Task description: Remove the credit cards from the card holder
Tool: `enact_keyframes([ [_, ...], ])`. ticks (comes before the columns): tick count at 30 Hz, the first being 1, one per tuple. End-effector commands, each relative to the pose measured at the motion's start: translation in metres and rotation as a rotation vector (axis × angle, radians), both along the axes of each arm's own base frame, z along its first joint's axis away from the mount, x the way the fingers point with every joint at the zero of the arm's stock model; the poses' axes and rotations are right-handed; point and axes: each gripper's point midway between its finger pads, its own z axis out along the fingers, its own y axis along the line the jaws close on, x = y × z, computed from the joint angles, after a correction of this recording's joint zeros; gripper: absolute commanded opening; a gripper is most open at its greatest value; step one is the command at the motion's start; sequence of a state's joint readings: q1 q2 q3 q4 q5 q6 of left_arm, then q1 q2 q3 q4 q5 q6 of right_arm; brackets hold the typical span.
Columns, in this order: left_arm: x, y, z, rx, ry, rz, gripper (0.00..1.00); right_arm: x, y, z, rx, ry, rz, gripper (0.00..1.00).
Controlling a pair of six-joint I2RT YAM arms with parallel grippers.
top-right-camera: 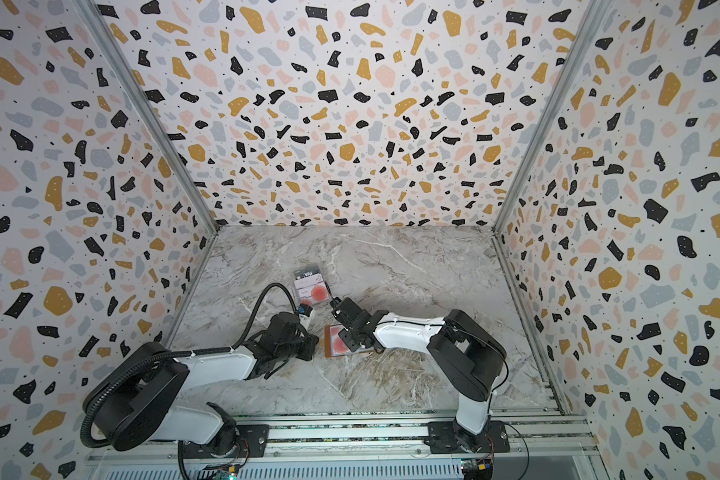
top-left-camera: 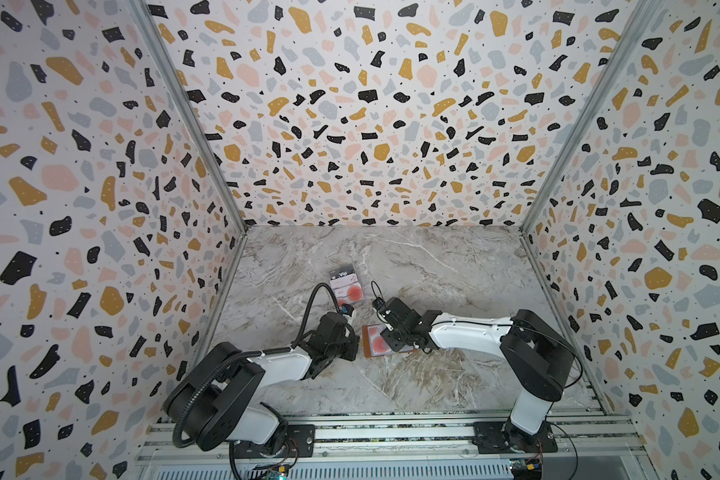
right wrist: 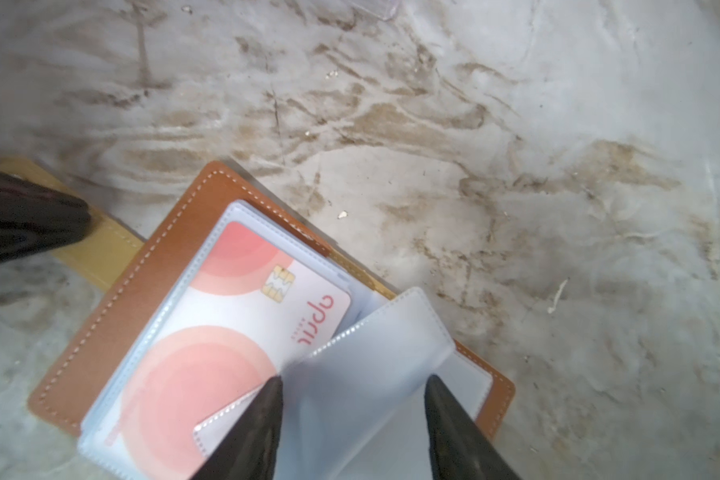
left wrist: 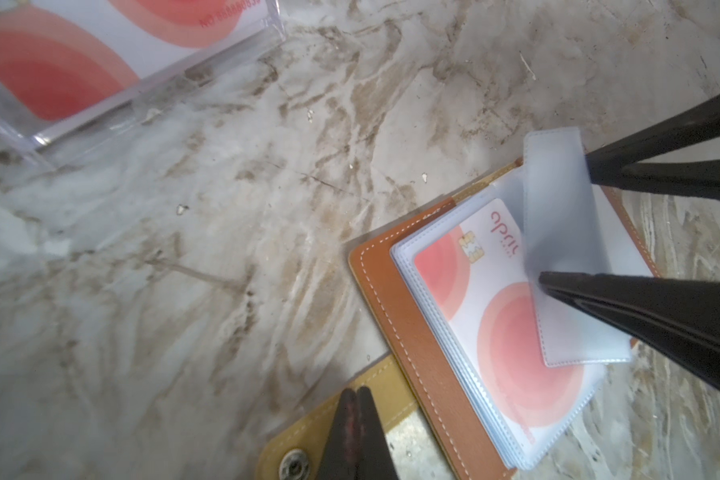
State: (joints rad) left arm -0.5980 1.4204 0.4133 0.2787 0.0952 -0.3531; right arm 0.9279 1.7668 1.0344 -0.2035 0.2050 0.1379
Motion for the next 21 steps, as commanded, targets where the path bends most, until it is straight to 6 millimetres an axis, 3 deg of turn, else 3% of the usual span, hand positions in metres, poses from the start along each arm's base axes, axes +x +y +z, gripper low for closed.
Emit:
enact_keyframes([
  [1,-0.007,0.006,-0.012,0.048,0.047,0.004,0.03,-0.003,-0.017,0.012,-0.025,-0.005,-0.030,0.55],
  [12,-0.007,0.005,-0.012,0.046,0.048,-0.003,0.02,-0.004,-0.031,0.024,-0.010,-0.004,-0.068,0.53],
  [21,-0.008,0.005,-0.012,0.044,0.049,-0.005,0.02,-0.015,0.006,0.049,0.186,0.030,0.034,0.58],
])
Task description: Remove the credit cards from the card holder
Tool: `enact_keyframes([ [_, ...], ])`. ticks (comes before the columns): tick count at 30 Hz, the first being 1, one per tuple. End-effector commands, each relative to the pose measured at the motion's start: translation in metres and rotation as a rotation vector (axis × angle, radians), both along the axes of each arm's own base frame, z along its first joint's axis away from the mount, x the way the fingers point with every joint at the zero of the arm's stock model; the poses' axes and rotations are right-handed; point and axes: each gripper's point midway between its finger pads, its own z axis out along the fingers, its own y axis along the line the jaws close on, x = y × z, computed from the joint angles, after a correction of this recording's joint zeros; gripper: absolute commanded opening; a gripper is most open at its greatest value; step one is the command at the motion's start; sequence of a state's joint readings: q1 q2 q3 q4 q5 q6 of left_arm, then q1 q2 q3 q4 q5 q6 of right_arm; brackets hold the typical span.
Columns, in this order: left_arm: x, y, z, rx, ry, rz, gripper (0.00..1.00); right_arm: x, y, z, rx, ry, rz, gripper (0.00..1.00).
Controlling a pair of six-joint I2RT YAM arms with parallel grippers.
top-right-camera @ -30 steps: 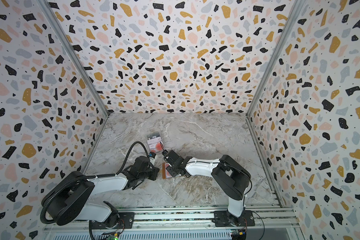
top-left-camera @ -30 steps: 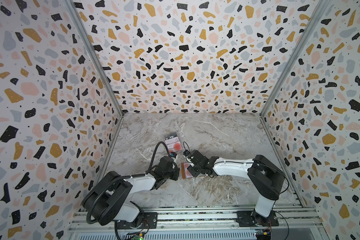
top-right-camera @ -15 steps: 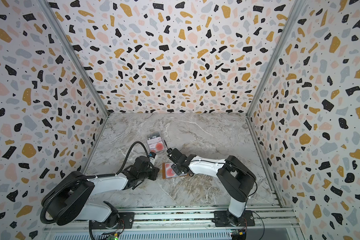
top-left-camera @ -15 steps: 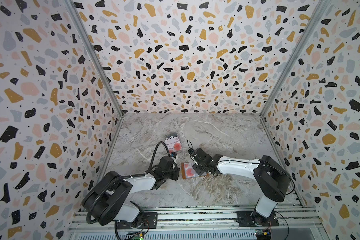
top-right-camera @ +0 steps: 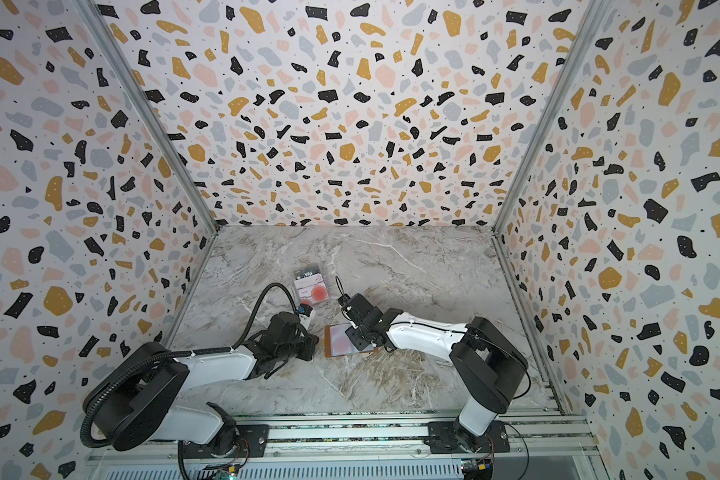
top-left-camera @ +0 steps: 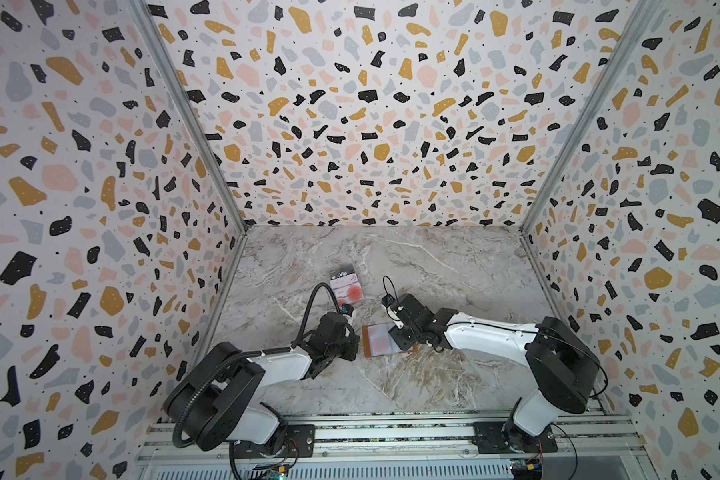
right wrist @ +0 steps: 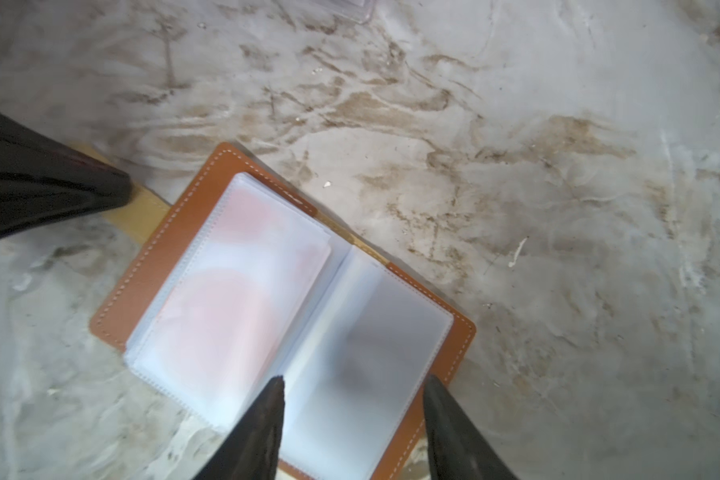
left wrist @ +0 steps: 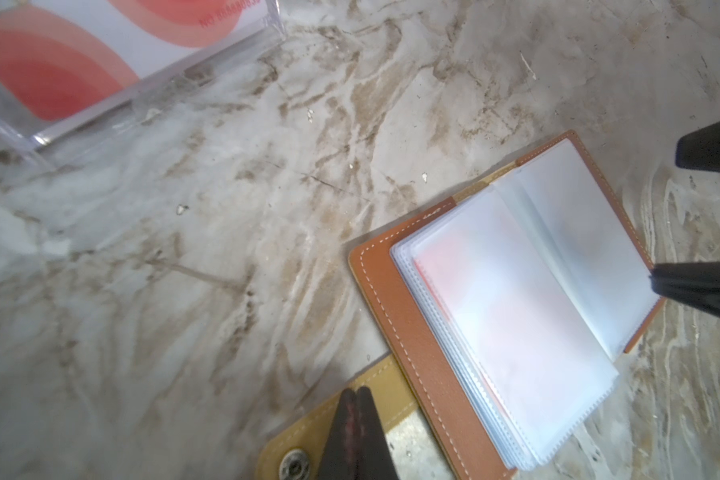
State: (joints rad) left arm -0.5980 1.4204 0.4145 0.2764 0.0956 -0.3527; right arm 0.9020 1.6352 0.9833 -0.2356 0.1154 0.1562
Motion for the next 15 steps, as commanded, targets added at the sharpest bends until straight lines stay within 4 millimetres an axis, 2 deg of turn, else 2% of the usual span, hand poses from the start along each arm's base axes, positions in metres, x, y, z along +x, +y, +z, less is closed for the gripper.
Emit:
enact_keyframes([
  [1,-0.008,0.005,-0.012,0.044,0.047,-0.004,0.02,-0.004,0.018,0.024,0.096,-0.014,0.036,0.60],
  [4,-0.007,0.005,-0.012,0.044,0.046,-0.004,0.02,-0.011,0.030,0.025,0.101,-0.022,0.076,0.69],
  [7,-0.008,0.005,-0.013,0.045,0.048,-0.004,0.02,-0.021,0.042,0.016,0.086,-0.008,0.115,0.75],
  [15,-0.007,0.006,-0.013,0.047,0.049,0.000,0.02,-0.037,0.063,-0.003,0.077,0.022,0.171,0.80],
])
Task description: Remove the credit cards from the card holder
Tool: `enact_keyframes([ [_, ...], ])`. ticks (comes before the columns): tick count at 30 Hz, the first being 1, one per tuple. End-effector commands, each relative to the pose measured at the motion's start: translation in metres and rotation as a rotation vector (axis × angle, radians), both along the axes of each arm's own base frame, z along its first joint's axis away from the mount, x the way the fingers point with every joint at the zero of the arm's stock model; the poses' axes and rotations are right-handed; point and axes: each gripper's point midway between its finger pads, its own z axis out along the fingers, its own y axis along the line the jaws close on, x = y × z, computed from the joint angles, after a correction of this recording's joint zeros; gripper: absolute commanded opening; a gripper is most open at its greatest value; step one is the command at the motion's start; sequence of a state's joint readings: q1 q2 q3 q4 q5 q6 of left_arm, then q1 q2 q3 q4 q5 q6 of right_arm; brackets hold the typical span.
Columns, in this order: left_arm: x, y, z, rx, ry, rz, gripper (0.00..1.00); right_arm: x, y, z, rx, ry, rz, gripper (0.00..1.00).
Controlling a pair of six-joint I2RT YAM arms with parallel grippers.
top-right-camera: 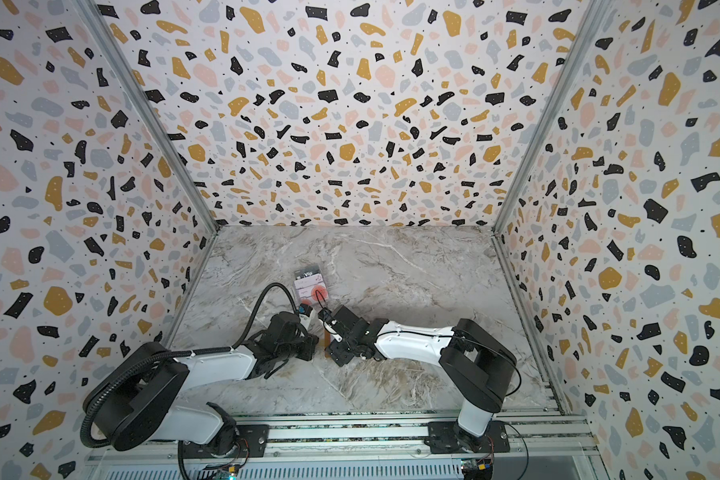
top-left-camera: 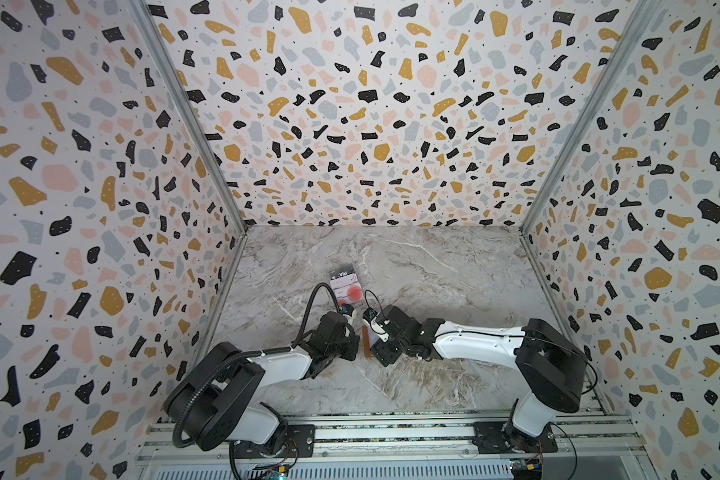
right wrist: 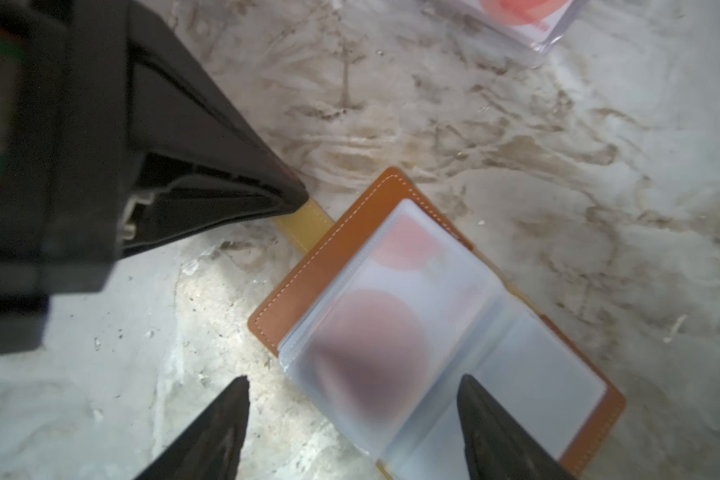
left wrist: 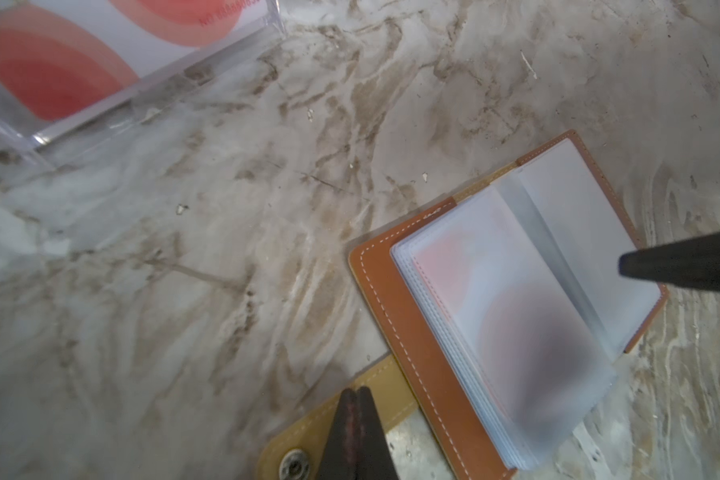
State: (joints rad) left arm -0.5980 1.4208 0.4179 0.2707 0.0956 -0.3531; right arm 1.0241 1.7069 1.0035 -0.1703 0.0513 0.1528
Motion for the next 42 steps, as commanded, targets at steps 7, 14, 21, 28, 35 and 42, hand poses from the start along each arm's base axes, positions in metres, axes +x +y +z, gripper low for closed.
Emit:
enact_keyframes([
  [7,-0.008,0.006,-0.014,0.048,0.050,-0.002,0.02,0.008,0.011,-0.004,0.004,-0.009,-0.015,0.74],
  [14,-0.008,0.005,-0.014,0.050,0.052,-0.004,0.02,0.010,0.006,-0.008,-0.025,-0.016,-0.032,0.69],
  [21,-0.008,0.006,-0.014,0.050,0.052,-0.003,0.02,0.012,0.004,-0.012,-0.043,-0.017,-0.041,0.61],
  [28,-0.007,0.005,-0.015,0.051,0.054,-0.004,0.02,0.015,-0.003,-0.017,-0.089,-0.030,-0.053,0.60],
  [35,-0.008,0.006,-0.016,0.053,0.058,-0.004,0.02,0.020,-0.017,-0.019,-0.150,-0.058,-0.089,0.56],
  [42,-0.008,0.005,-0.015,0.053,0.056,-0.006,0.02,0.024,-0.027,-0.013,-0.167,-0.074,-0.125,0.52],
])
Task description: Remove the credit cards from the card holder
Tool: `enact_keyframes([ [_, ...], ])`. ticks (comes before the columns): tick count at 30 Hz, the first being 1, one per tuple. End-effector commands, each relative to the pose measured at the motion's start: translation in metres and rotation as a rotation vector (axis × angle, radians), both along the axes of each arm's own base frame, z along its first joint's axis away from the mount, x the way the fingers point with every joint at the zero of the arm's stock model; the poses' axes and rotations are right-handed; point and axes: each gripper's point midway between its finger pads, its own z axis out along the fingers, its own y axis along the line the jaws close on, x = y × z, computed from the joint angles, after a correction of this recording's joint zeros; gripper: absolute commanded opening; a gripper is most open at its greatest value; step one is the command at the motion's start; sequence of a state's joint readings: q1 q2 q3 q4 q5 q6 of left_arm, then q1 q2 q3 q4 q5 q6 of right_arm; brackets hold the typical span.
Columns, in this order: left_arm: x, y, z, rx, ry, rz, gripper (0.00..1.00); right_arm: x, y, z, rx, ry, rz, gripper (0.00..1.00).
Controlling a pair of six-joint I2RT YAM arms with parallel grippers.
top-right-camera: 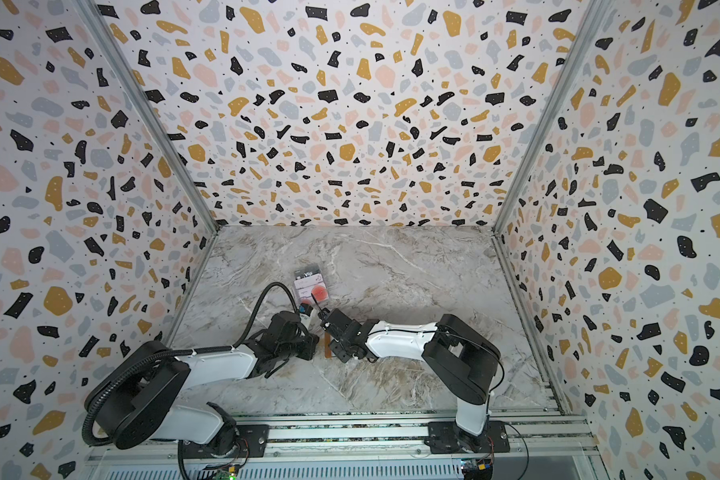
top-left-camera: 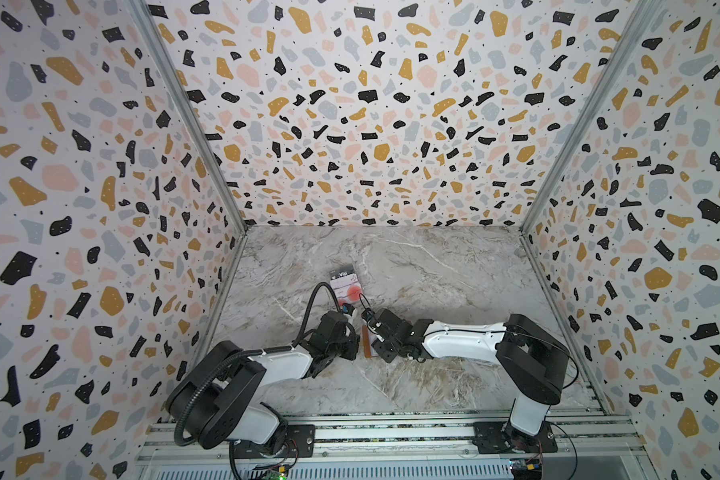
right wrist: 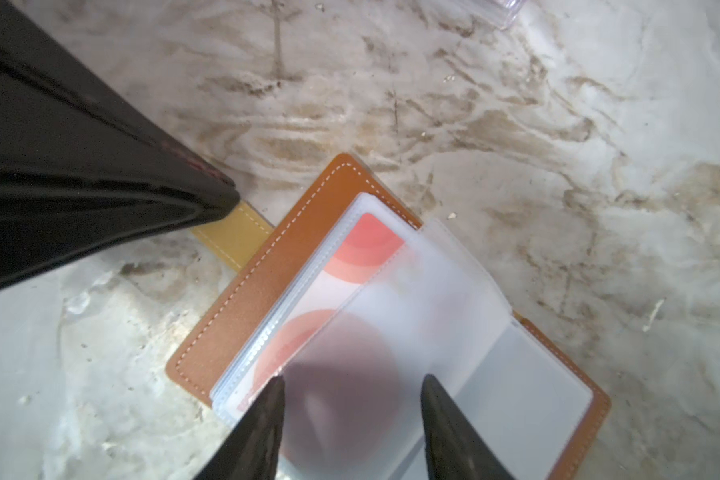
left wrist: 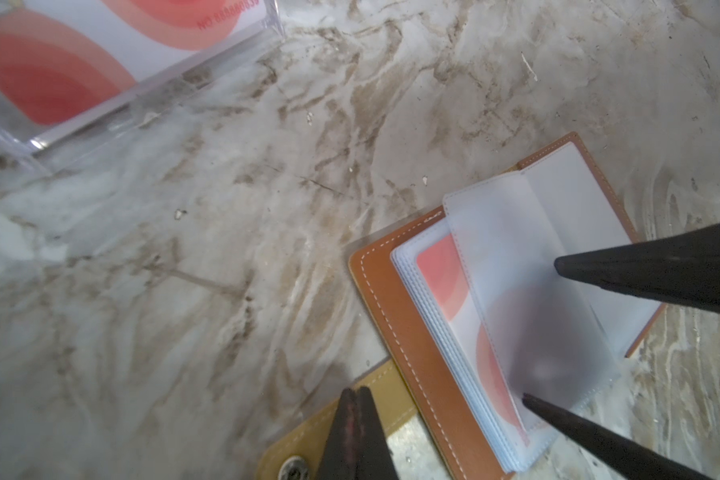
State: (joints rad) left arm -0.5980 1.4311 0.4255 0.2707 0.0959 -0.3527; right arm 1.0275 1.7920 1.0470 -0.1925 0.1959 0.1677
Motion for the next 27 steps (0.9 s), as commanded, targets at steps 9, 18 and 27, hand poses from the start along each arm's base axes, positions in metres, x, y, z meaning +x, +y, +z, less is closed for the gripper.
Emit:
enact_keyframes([
  [9,-0.009,0.006,-0.015,0.052,0.053,-0.005,0.02,0.003,-0.024,0.008,-0.074,-0.010,-0.056,0.46],
  [18,-0.009,0.006,-0.014,0.049,0.055,-0.008,0.01,-0.003,0.003,0.040,0.120,-0.013,0.020,0.63],
  [27,-0.009,0.006,-0.014,0.049,0.054,-0.007,0.01,-0.014,0.012,0.020,0.126,0.053,0.074,0.75],
])
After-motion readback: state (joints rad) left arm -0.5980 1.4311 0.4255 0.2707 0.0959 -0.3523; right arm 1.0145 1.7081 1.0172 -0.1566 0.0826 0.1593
